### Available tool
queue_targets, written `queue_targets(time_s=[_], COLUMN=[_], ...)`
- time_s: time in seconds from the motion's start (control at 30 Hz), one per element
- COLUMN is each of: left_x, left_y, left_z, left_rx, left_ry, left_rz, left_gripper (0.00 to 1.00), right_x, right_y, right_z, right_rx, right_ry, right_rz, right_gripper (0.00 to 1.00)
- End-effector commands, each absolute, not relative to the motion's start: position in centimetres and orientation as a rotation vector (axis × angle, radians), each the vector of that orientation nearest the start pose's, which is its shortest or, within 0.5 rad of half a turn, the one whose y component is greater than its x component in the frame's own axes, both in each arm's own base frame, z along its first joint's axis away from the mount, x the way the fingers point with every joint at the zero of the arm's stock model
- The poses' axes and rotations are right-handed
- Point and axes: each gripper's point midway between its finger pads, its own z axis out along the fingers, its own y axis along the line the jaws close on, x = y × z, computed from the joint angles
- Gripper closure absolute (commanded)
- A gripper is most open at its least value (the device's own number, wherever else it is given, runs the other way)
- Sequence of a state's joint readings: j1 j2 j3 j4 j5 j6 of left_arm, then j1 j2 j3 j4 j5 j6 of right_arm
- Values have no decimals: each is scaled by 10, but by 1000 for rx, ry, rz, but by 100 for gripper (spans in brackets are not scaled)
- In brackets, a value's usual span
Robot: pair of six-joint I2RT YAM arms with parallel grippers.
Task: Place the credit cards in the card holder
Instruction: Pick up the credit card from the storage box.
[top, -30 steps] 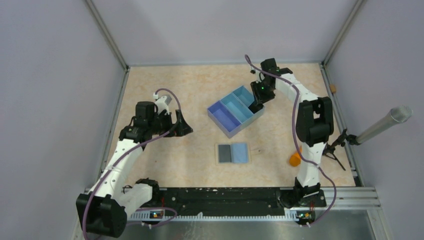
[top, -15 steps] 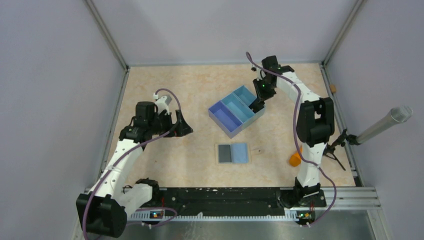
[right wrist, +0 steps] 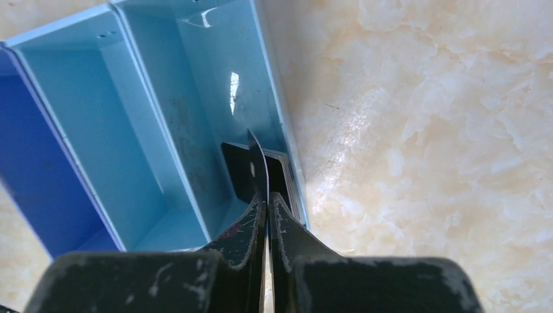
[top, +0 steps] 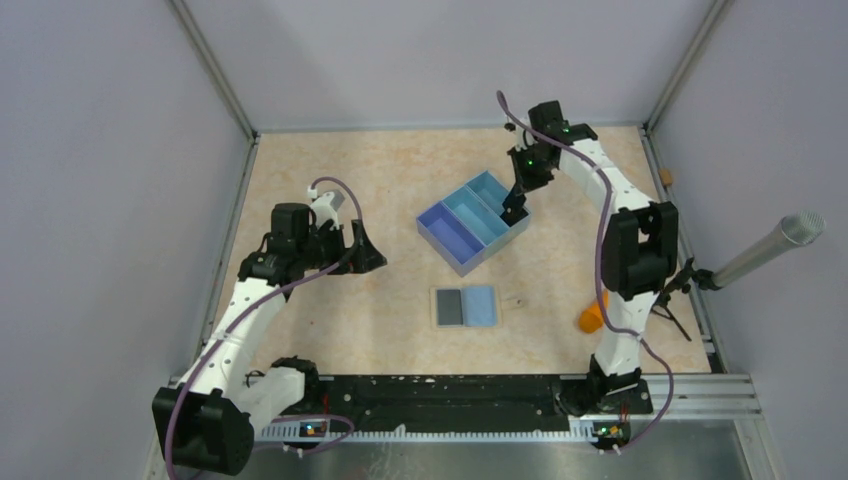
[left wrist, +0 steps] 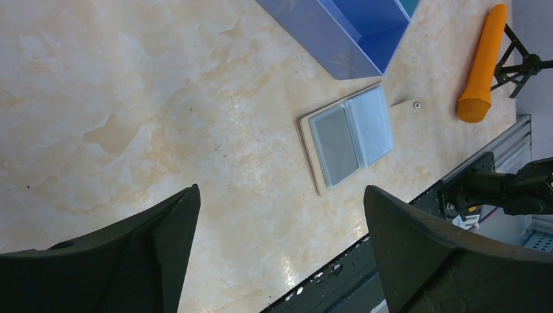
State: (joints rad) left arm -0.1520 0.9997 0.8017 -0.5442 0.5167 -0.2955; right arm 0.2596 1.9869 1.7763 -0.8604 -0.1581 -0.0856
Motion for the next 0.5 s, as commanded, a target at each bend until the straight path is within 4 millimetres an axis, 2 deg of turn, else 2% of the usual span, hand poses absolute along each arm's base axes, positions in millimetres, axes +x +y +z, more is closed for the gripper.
queue_targets(time_s=[0.0, 0.17, 0.2, 0.27, 0.33, 0.47], left_x=[249, 242, 240, 236, 230, 214], left_y=[-146, -163, -169, -181, -196, -227], left_z=[181, 188, 190, 195, 201, 214], left_rx=[165, 199, 211, 239, 288, 421], left_ry=[2255, 2225, 2217, 2195, 2165, 2075], left_rz=[-885, -939, -953, -981, -1020, -1105], left_gripper=[3, 5, 5, 5, 5, 4], right_x=[442, 417, 409, 392, 371, 313], right_y=[147, 172, 179, 192, 207, 249], right_z=[202, 241, 253, 264, 270, 272], right_rx=[-496, -555, -574, -609, -648, -809], right_ry=[2418, 2321, 2290, 2259, 2235, 2168], right_rz=[329, 453, 481, 534, 616, 889], right_gripper=[100, 100, 100, 100, 100, 100])
